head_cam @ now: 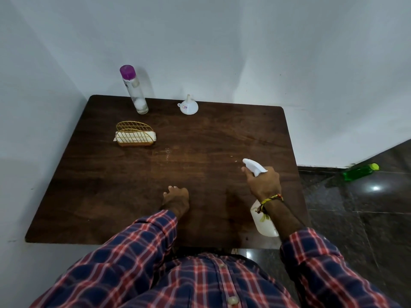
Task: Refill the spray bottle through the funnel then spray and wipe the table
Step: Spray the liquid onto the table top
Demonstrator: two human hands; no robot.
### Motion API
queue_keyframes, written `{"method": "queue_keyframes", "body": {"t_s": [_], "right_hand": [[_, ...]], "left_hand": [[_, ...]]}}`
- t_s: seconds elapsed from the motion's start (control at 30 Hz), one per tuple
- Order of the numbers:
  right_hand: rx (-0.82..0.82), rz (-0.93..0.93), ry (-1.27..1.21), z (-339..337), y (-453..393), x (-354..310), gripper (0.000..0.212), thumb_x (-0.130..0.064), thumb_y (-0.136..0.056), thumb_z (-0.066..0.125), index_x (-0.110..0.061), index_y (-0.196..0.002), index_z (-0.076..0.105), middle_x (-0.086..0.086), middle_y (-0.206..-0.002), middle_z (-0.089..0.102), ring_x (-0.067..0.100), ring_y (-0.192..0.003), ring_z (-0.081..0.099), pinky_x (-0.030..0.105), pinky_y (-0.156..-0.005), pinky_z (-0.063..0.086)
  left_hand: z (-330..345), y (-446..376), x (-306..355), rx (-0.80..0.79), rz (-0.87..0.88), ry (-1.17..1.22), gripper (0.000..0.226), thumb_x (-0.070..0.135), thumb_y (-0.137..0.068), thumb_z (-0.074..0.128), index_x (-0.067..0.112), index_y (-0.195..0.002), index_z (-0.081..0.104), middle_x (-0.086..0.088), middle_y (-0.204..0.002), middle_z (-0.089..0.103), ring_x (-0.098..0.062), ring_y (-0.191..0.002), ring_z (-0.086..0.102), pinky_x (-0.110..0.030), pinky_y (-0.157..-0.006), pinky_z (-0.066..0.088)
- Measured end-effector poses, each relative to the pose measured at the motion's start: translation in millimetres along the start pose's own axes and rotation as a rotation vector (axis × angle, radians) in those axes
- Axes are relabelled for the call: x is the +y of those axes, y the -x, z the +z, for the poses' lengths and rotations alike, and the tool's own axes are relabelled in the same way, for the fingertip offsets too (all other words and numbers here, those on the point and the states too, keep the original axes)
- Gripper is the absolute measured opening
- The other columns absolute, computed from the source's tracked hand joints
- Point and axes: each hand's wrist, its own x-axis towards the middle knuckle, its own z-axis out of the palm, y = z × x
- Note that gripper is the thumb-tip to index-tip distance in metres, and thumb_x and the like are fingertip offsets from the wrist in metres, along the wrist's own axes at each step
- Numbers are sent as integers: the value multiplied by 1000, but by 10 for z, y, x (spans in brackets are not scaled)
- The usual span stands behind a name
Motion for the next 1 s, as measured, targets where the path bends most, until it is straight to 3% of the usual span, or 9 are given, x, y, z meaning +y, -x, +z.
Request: {"method": "queue_keyframes", "body": {"t_s": [0.1, 0.2, 0.3, 0.37, 0.47, 0.67, 0.8, 0.9, 1.0], "right_hand": [[-209, -63, 121, 57, 45, 35, 49, -60, -78, 67, -35, -120, 66, 4, -111, 70, 26, -106, 66, 35, -92, 54], [-199, -67, 185, 84, 120, 2, 61, -68, -74, 63, -30, -121, 65, 4, -112, 64, 26, -108, 64, 30, -88, 50], [-390, -137, 339, 121, 264, -40, 46, -57, -84, 63, -39, -126, 61, 2, -120, 62, 23, -111, 61, 29, -93, 48], [-453, -141, 397, 195, 303, -60, 56, -65, -80, 62, -36, -127, 59, 2, -119, 61, 24, -113, 61, 29, -91, 50], [-355, -98, 335, 344, 253, -118, 76, -77, -68, 58, -22, -120, 62, 2, -111, 62, 25, -105, 63, 28, -81, 51], [-175, -81, 190, 270, 64, -553, 52, -51, -86, 65, -11, -120, 60, 8, -116, 65, 30, -107, 62, 38, -91, 51], [-186, -108, 240, 289, 44, -702, 51, -51, -87, 63, -9, -117, 58, 9, -114, 65, 30, -104, 63, 37, -87, 49], [-252, -195, 296, 364, 128, -638, 51, -61, -85, 55, -29, -123, 61, 2, -116, 65, 25, -106, 63, 33, -90, 49], [-410, -430, 397, 519, 257, -494, 44, -63, -84, 47, -53, -126, 53, -4, -114, 68, 18, -106, 64, 33, -95, 52]], "left_hand": [[24, 3, -11, -14, 17, -7, 48, 15, -93, 54, 12, -139, 43, -19, -157, 23, -36, -147, 16, -52, -117, 24], [11, 3, -24, -14, 33, -5, 47, 15, -93, 54, 12, -139, 43, -19, -157, 23, -36, -147, 16, -52, -117, 23], [-34, 9, -30, -3, 44, -11, 46, 16, -93, 55, 12, -137, 46, -18, -153, 31, -35, -144, 23, -51, -116, 27], [-75, 7, -52, 16, 58, -3, 40, 17, -94, 55, 12, -133, 50, -16, -146, 42, -33, -138, 36, -48, -111, 35], [-163, -8, -122, 58, 74, 40, 31, 20, -93, 57, 12, -123, 56, -12, -130, 55, -29, -121, 52, -41, -100, 46], [-353, 1, -254, 17, 47, 91, 38, 28, -87, 67, 13, -120, 56, -11, -126, 57, -26, -112, 58, -35, -91, 51], [-376, 13, -314, 0, 22, 119, 43, 31, -83, 72, 17, -121, 54, -8, -127, 57, -24, -113, 57, -34, -91, 52], [-393, -2, -355, -16, 11, 156, 44, 29, -83, 72, 16, -121, 55, -8, -127, 57, -24, -114, 57, -33, -91, 52], [-422, -18, -364, -15, 17, 207, 38, 23, -90, 64, 12, -125, 55, -10, -130, 56, -26, -118, 56, -33, -94, 48]]}}
